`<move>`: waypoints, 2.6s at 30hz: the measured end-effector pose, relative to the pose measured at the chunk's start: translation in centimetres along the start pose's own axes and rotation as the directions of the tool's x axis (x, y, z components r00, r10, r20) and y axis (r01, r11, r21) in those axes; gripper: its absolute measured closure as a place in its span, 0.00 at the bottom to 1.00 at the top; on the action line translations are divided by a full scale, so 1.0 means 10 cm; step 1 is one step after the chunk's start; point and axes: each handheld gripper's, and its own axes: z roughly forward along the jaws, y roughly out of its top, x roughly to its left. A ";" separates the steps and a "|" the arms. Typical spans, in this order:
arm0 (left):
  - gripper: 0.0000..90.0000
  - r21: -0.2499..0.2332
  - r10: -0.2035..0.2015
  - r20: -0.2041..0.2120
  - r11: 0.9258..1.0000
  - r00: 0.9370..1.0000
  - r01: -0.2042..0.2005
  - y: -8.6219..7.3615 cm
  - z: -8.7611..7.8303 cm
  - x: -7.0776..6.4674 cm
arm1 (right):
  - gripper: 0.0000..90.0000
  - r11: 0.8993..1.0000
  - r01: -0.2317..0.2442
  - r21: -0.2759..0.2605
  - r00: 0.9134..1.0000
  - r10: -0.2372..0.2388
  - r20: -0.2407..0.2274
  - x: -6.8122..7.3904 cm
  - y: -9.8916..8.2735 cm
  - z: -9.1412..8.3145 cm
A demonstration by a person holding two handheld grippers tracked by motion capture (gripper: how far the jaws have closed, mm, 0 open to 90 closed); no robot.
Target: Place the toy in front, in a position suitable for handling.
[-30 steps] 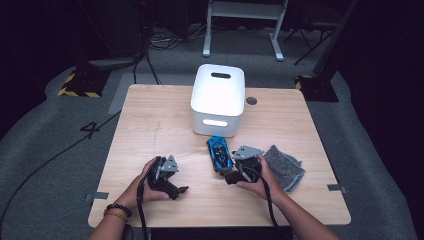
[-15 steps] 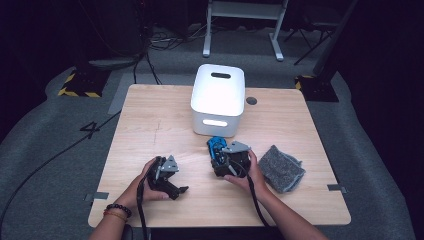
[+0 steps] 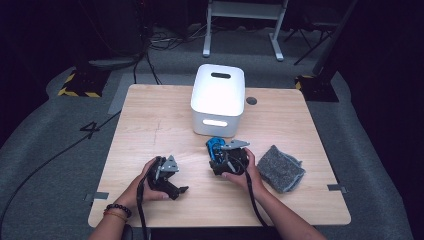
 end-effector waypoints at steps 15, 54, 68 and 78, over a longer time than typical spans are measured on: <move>0.00 0.000 0.000 0.000 1.000 1.000 0.000 0.00 0.00 0.00 | 0.18 0.976 0.218 0.026 0.948 -0.206 -0.244 -0.15 -0.04 -0.17; 0.00 -0.001 0.000 0.000 1.000 1.000 0.000 0.00 0.00 0.00 | 0.35 0.995 0.104 0.005 0.991 -0.103 -0.081 0.01 -0.10 0.04; 0.00 -0.001 -0.001 0.000 1.000 1.000 0.001 0.00 0.00 0.00 | 0.18 0.995 0.089 -0.049 0.995 -0.091 -0.035 0.13 -0.02 0.09; 0.00 -0.001 0.000 0.000 1.000 1.000 0.000 0.00 0.00 0.00 | 0.18 0.997 0.077 0.003 0.997 -0.077 0.008 0.12 0.08 0.26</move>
